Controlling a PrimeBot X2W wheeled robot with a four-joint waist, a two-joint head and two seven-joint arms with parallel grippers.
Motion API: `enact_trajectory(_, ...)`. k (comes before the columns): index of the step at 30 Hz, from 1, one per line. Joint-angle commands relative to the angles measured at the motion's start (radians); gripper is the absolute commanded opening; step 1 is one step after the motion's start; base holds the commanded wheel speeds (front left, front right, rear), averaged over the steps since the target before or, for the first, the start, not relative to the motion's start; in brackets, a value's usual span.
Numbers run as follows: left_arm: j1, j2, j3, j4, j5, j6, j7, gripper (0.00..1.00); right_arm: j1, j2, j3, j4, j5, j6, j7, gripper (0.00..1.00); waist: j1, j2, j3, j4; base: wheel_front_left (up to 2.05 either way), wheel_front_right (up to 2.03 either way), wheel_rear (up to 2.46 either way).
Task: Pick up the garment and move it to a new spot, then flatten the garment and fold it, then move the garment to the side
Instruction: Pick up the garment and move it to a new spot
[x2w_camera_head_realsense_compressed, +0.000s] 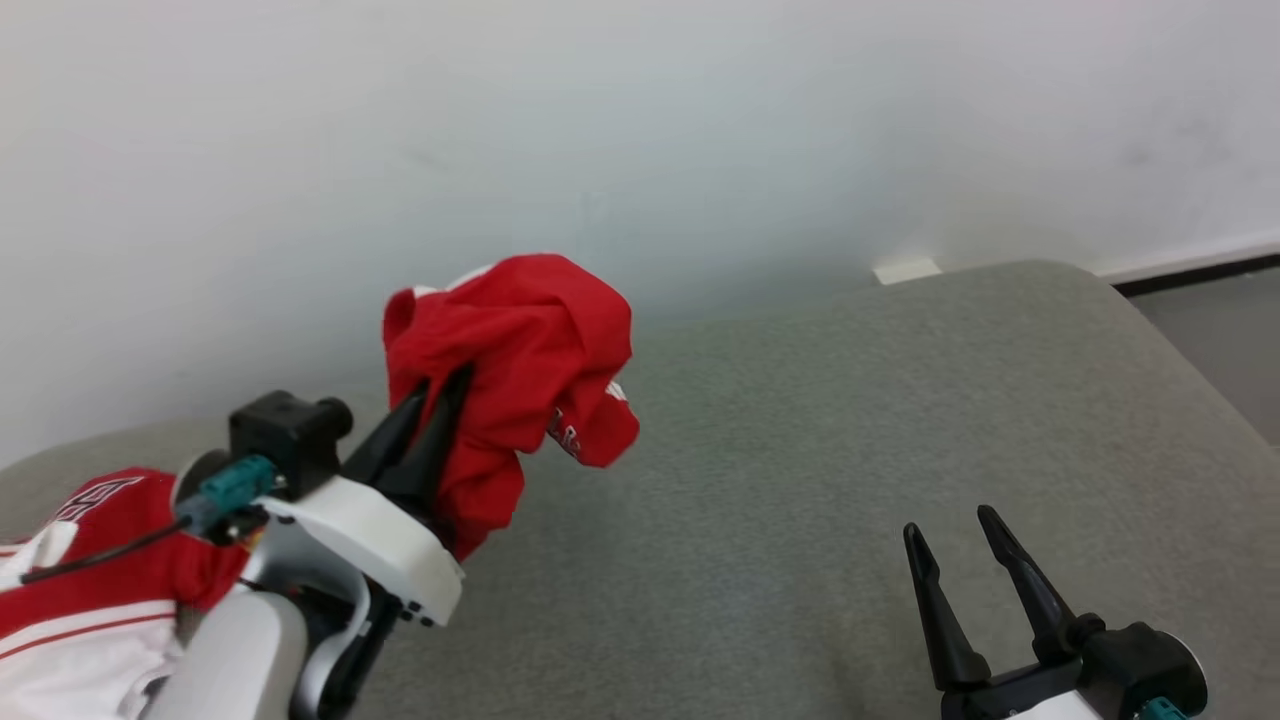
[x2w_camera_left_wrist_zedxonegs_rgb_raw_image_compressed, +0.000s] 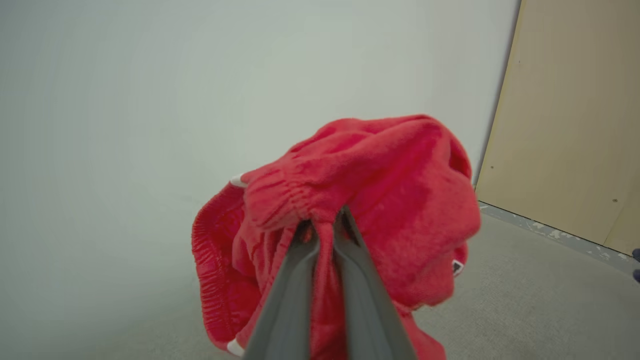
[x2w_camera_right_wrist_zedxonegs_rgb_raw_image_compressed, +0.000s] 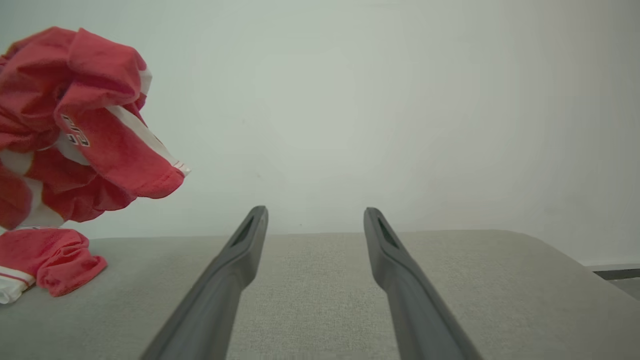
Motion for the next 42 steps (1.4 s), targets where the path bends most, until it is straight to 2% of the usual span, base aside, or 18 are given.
enact_trajectory(1,0.014,-0.006,-0.002,0.012,0.014,0.003,-0.016,0.0,-0.009,-0.005,0.0,-0.003,-0.003,0.0,0.001,1.0,0.0,-0.0001,0.012,-0.041,0.0,0.0,0.0)
enact_trajectory(7,0.033,-0.055,-0.043,0.13,0.025,-0.01,-0.129,0.0,-0.007,-0.002,-0.015,-0.042,0.002,0.0,0.001,1.0,0.0,-0.0001,0.028,-0.09,0.0,0.0,0.0)
enact_trajectory(16,-0.004,-0.14,-0.135,0.48,0.053,-0.046,-0.289,0.0,-0.003,0.001,-0.018,-0.045,-0.001,0.0,0.001,1.0,0.0,-0.0001,0.047,-0.108,0.0,0.0,0.0)
enact_trajectory(18,-0.019,-0.161,-0.153,0.569,0.061,-0.051,-0.326,0.45,-0.007,0.001,-0.016,-0.04,-0.001,0.0,0.001,1.0,0.0,-0.0001,0.052,-0.108,0.0,0.0,0.0)
enact_trajectory(19,-0.025,-0.169,-0.164,0.609,0.066,-0.054,-0.336,1.0,-0.008,0.002,-0.015,-0.038,0.0,0.0,0.001,1.0,0.0,-0.0001,0.053,-0.107,0.0,0.0,0.0)
enact_trajectory(24,-0.071,-0.201,-0.207,0.754,0.07,-0.072,-0.38,1.0,-0.011,0.004,-0.018,-0.028,0.003,0.0,0.001,1.0,0.0,-0.0001,0.06,-0.09,0.0,0.0,0.0)
enact_trajectory(29,-0.094,-0.213,-0.218,0.782,0.073,-0.078,-0.398,1.0,-0.005,0.004,-0.023,-0.022,0.003,0.0,0.001,1.0,0.0,-0.0001,0.058,-0.048,0.0,0.0,0.0)
enact_trajectory(33,-0.08,-0.197,-0.189,0.714,0.08,-0.068,-0.401,1.0,0.003,0.005,-0.025,-0.028,0.001,0.0,0.001,1.0,0.0,-0.0001,0.054,-0.009,0.0,0.0,0.0)
enact_trajectory(42,0.021,-0.126,-0.064,0.465,0.098,-0.007,-0.4,1.0,0.019,0.005,-0.053,-0.036,-0.01,0.0,0.001,1.0,0.0,-0.0001,0.05,0.063,0.0,0.0,0.0)
